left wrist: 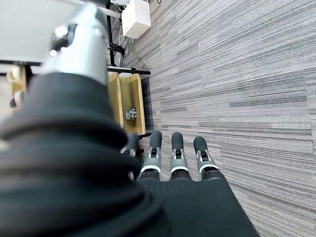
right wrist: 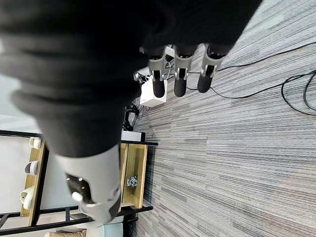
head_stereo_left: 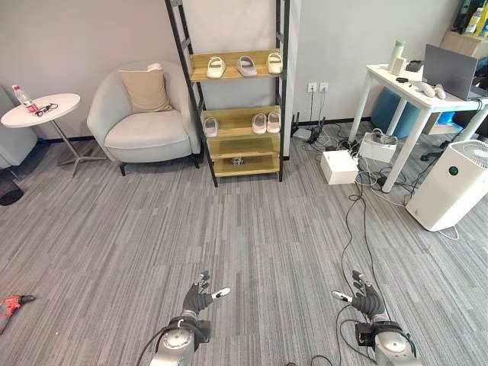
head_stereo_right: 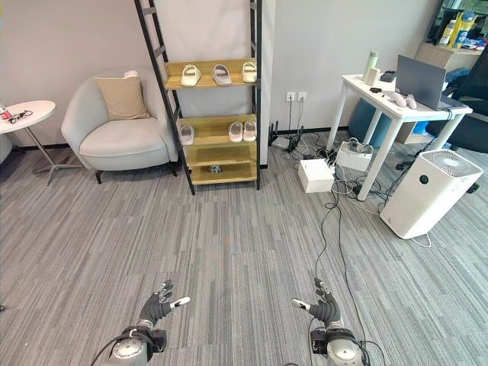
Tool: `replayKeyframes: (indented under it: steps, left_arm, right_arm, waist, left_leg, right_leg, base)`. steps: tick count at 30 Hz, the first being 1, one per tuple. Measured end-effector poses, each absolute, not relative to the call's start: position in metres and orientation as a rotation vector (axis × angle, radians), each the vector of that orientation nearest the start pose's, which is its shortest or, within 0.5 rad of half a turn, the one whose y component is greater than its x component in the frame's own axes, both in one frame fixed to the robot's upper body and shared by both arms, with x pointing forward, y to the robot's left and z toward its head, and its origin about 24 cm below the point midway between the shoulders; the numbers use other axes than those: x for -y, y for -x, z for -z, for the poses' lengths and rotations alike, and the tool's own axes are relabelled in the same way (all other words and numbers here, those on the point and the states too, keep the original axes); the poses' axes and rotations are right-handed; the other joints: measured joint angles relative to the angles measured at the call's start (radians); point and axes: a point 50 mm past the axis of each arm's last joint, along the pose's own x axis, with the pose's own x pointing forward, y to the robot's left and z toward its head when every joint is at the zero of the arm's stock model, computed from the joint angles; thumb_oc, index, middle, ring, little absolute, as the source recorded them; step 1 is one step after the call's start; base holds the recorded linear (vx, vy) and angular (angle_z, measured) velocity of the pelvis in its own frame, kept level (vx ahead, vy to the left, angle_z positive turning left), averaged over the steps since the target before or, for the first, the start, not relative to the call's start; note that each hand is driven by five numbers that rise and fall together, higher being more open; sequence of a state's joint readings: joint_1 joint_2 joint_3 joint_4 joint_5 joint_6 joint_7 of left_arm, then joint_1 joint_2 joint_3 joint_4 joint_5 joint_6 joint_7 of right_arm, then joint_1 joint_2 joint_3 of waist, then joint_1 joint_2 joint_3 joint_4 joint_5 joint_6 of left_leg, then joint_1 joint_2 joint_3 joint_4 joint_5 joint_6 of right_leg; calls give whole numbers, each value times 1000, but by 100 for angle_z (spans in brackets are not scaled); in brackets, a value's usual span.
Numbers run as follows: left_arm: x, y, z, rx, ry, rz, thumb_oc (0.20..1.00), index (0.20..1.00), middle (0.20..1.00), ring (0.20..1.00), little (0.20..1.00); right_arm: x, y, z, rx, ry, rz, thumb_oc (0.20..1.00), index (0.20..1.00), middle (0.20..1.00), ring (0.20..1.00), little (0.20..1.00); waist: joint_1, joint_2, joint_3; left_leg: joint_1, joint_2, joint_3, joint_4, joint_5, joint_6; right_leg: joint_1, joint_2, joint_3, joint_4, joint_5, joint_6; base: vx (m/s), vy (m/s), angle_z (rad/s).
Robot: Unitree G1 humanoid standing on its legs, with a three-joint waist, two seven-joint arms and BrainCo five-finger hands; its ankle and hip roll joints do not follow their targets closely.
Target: Arrange the slippers neatly on the shoe rack.
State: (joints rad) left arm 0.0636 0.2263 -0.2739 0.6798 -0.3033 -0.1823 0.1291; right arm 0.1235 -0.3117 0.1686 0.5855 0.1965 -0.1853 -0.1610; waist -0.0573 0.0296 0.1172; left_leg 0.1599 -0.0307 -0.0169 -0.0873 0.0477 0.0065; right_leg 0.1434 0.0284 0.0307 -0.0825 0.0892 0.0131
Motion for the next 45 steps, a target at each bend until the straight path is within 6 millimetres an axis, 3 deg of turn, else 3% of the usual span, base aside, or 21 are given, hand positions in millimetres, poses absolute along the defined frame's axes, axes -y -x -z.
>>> replayKeyframes:
  steps: [16,22,26,28,30,32,34,37,40,41,42,44,45]
  left_arm:
    - [-183,-177,101,-596,-38,-66,1000,1000,1000,1000,1000]
    - [-183,-179,101,-593,8,-90,1000,1000,1000,1000,1000]
    - [-183,-187,97,-573,16,-91,1000,1000,1000,1000,1000]
    - [-182,-195,93,-552,7,-85,1000,1000,1000,1000,1000]
    - [-182,-202,88,-530,0,-77,1000,1000,1000,1000,1000]
    - [-182,-204,88,-527,-1,-79,1000,1000,1000,1000,1000]
    - [-185,-204,87,-526,-5,-89,1000,1000,1000,1000,1000]
    - [-183,-203,89,-535,13,-101,1000,1000,1000,1000,1000]
    - [-180,-202,90,-538,23,-78,1000,1000,1000,1000,1000]
    - [-178,-200,91,-544,38,-79,1000,1000,1000,1000,1000]
    - [-177,-199,92,-548,58,-81,1000,1000,1000,1000,1000]
    - [-175,-200,92,-546,85,-88,1000,1000,1000,1000,1000]
    - [-173,-199,93,-550,90,-85,1000,1000,1000,1000,1000]
  right_arm:
    - [222,-176,86,-533,193,129,1000,1000,1000,1000,1000]
    - [224,-176,89,-550,185,138,1000,1000,1000,1000,1000]
    - [223,-181,86,-536,185,137,1000,1000,1000,1000,1000]
    - [221,-188,83,-515,191,124,1000,1000,1000,1000,1000]
    - [217,-187,84,-522,207,104,1000,1000,1000,1000,1000]
    - [216,-190,83,-521,208,99,1000,1000,1000,1000,1000]
    - [215,-197,80,-507,211,92,1000,1000,1000,1000,1000]
    - [215,-196,80,-509,230,86,1000,1000,1000,1000,1000]
    - [225,-184,81,-517,249,118,1000,1000,1000,1000,1000]
    - [232,-182,80,-520,267,127,1000,1000,1000,1000,1000]
    - [239,-180,78,-519,282,143,1000,1000,1000,1000,1000]
    - [248,-180,74,-505,289,170,1000,1000,1000,1000,1000]
    - [251,-178,72,-505,301,170,1000,1000,1000,1000,1000]
  waist:
    - [0,1,1]
    - [3,-6,22]
    - [-5,-5,36]
    - [-11,2,66]
    - [-23,-20,87]
    - [-21,-29,89]
    - [-20,-28,107]
    - [-31,-33,110]
    - [-51,-38,108]
    - [-53,-30,103]
    - [-59,-19,96]
    - [-67,-28,94]
    - [-63,-33,92]
  left_leg:
    - [-36,1,22,0,0,0]
    - [-37,-1,22,0,-2,16]
    - [-55,-7,18,1,-4,25]
    - [-53,-10,6,1,1,35]
    - [-50,-34,-15,7,3,47]
    - [-53,-31,-14,7,4,52]
    - [-54,-22,-10,8,3,57]
    - [-52,4,-32,8,-22,24]
    - [-15,36,-85,8,-53,-9]
    - [4,57,-85,25,-69,-25]
    - [2,70,-80,82,-83,-47]
    - [-35,70,-84,207,-119,-80]
    - [-62,64,-85,310,-143,-96]
  right_leg:
    - [-45,2,21,0,8,2]
    - [-49,0,23,12,5,2]
    - [-132,-2,21,151,-60,17]
    - [-207,-3,37,322,-103,49]
    - [-286,-20,73,462,-192,65]
    - [-315,-17,74,464,-197,63]
    - [-352,-28,76,370,-178,85]
    - [-363,-45,-7,271,-130,107]
    - [-310,-11,-34,244,-73,73]
    - [-288,10,-38,241,-82,59]
    - [-265,29,-49,226,-94,38]
    - [-232,34,-47,198,-86,12]
    - [-215,32,-51,188,-62,16]
  base:
    - [7,9,-3]
    - [35,89,-3]
    - [17,75,3]
    - [82,21,20]
    - [196,-16,27]
    - [164,-62,-4]
    - [247,-106,-2]
    - [296,-166,19]
    - [274,-164,48]
    - [464,-260,24]
    - [317,-178,9]
    - [168,-127,3]
    - [251,-198,-18]
